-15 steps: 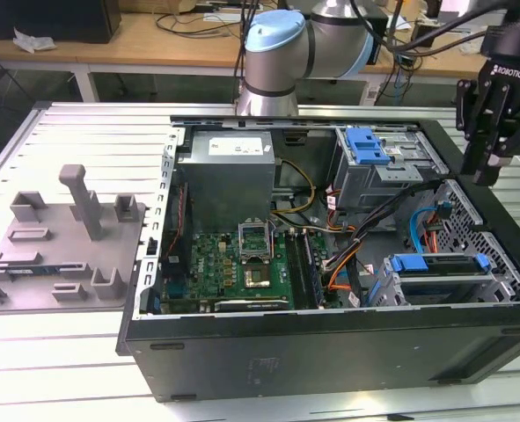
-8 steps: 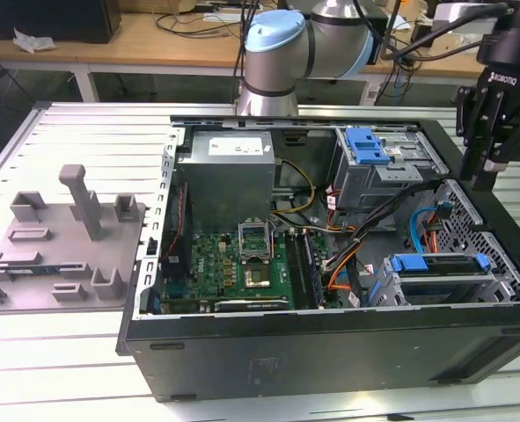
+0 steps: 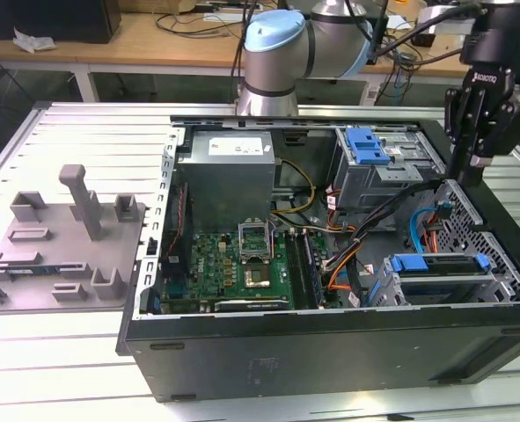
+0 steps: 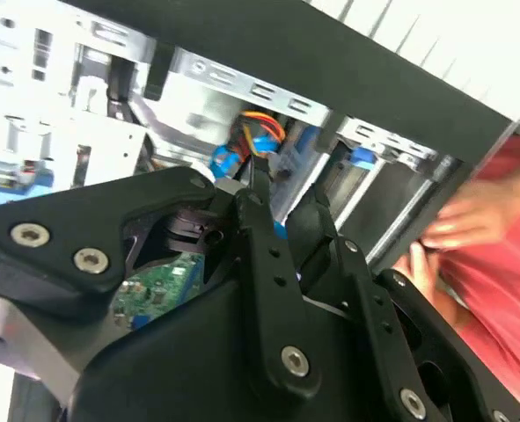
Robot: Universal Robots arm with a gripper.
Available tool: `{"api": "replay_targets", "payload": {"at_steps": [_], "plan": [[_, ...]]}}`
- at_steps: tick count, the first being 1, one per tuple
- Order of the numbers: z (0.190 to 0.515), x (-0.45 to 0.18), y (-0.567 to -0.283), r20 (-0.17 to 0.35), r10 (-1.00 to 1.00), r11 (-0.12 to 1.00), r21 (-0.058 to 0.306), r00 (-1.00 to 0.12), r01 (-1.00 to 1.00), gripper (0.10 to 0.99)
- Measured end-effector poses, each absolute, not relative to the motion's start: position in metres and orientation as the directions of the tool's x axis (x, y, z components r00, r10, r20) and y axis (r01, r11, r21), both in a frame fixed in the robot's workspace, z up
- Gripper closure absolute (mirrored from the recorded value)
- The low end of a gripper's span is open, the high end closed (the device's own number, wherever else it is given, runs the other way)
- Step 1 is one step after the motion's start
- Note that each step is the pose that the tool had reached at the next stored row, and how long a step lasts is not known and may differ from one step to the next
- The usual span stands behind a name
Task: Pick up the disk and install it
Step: 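Insert the first disk wire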
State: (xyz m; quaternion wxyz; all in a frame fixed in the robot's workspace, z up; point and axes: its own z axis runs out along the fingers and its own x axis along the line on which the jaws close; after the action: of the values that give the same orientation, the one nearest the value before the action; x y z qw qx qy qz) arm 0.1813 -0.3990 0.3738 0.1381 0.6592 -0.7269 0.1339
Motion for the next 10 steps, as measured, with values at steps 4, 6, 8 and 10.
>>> {"api": "replay_targets", "payload": {"at_steps": [4,6,8,10], "plan": [[0.3717,0.1776,-0.3906,0.4,-0.912,0.095,-0.022,-0.096,-0.995,0.733],[0.3704,0.177,-0.3902,0.4,-0.91,0.101,-0.028,-0.104,-0.994,0.733],[0.3678,0.1769,-0.3901,0.403,-0.906,0.128,-0.032,-0.13,-0.991,0.733],[0.3643,0.1757,-0.3902,0.403,-0.904,0.142,-0.032,-0.143,-0.989,0.733]]}}
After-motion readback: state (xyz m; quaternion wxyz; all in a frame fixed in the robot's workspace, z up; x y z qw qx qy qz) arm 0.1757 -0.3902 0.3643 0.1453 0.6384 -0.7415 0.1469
